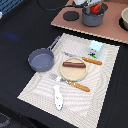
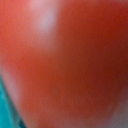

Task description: Interact with the objects in diverse but meaningful ways.

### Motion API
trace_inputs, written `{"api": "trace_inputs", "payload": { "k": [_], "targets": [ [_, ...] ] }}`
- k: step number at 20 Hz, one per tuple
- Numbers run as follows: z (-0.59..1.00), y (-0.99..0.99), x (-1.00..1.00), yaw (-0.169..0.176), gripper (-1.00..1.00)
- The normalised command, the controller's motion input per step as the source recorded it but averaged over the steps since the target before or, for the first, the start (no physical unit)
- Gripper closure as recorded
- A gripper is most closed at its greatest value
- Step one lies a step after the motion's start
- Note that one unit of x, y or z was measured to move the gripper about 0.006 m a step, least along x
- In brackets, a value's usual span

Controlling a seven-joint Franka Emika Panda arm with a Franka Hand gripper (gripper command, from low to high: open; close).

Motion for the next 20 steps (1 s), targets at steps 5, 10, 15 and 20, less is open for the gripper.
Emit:
{"api": "trace_inputs", "payload": {
  "k": [5, 10, 15, 20],
  "targets": [
    [0.44, 0.3, 0.19, 0.038, -1.0],
    [1.0, 0.25, 0.02, 0.009, -1.0],
    [1.0, 0.08, 0.11, 0.0, -1.0],
    [1.0, -0.34, 0.25, 0.0, -1.0]
  ]
}}
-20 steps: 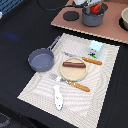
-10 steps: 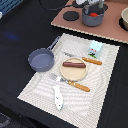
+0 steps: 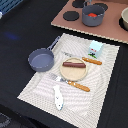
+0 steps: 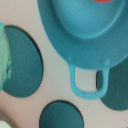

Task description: Interact with the objects in diverse but meaningful ways.

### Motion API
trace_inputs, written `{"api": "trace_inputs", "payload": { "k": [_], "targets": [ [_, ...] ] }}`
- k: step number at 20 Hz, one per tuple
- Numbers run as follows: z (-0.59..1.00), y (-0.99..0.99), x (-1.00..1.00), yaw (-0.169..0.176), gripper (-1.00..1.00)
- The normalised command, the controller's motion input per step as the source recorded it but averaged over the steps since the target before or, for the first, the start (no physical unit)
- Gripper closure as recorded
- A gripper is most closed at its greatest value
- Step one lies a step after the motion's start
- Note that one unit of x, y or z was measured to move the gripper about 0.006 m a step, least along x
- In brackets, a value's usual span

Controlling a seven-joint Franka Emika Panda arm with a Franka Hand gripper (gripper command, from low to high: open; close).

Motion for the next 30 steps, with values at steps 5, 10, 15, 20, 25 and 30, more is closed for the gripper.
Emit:
{"api": "trace_inputs", "payload": {
  "k": [5, 10, 15, 20, 25, 30],
  "targets": [
    [0.8, -0.76, 0.27, 0.0, -1.0],
    [0.71, -0.85, 0.23, -0.001, -1.0],
    [0.33, -0.92, 0.17, 0.0, -1.0],
    [0.1, -0.97, 0.12, 0.0, -1.0],
    [0.0, -1.0, 0.05, 0.0, -1.0],
    [-0.01, -0.99, 0.0, 0.0, -1.0]
  ]
}}
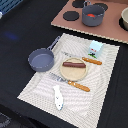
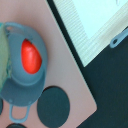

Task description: Interact with the objects in diverse but meaningful ways.

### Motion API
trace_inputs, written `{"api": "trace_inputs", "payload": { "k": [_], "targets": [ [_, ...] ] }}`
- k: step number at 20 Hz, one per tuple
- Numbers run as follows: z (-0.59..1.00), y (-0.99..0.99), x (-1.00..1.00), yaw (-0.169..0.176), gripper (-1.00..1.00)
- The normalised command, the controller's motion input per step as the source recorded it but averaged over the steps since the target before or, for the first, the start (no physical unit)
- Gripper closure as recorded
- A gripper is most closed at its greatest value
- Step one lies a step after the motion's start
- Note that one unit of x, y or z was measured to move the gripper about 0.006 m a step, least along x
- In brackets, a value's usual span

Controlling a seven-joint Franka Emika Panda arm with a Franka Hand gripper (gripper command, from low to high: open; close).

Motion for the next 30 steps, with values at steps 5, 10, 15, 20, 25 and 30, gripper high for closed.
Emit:
{"api": "trace_inputs", "payload": {
  "k": [5, 10, 15, 20, 25, 30],
  "targets": [
    [-0.13, -0.97, -0.02, 0.0, -1.0],
    [-0.19, -0.97, -0.03, -0.014, -1.0],
    [-0.23, -0.98, -0.01, -0.016, -1.0],
    [-0.24, -0.98, 0.0, -0.014, -1.0],
    [-0.24, -0.92, 0.07, -0.002, -1.0],
    [-0.26, -0.78, 0.33, -0.024, -1.0]
  ]
}}
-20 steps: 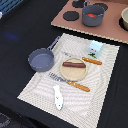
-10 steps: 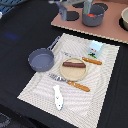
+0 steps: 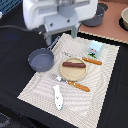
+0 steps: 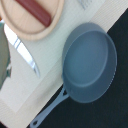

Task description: Interact with the objects in diverse but meaningful ways.

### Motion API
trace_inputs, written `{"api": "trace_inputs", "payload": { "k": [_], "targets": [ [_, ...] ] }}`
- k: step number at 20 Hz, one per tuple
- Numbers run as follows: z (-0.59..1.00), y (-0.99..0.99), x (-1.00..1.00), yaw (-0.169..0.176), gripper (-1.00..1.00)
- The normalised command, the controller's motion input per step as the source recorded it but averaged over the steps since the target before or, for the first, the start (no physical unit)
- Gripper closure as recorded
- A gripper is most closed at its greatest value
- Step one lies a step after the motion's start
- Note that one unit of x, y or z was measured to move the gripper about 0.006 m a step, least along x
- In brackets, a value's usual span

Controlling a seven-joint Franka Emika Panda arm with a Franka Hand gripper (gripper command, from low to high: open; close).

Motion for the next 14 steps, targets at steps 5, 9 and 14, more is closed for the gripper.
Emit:
{"api": "trace_inputs", "payload": {
  "k": [5, 9, 14],
  "targets": [
    [-0.31, -0.66, 0.47, -0.043, -1.0],
    [-0.31, -0.52, 0.54, -0.032, -1.0],
    [-0.41, -0.41, 0.29, -0.004, -1.0]
  ]
}}
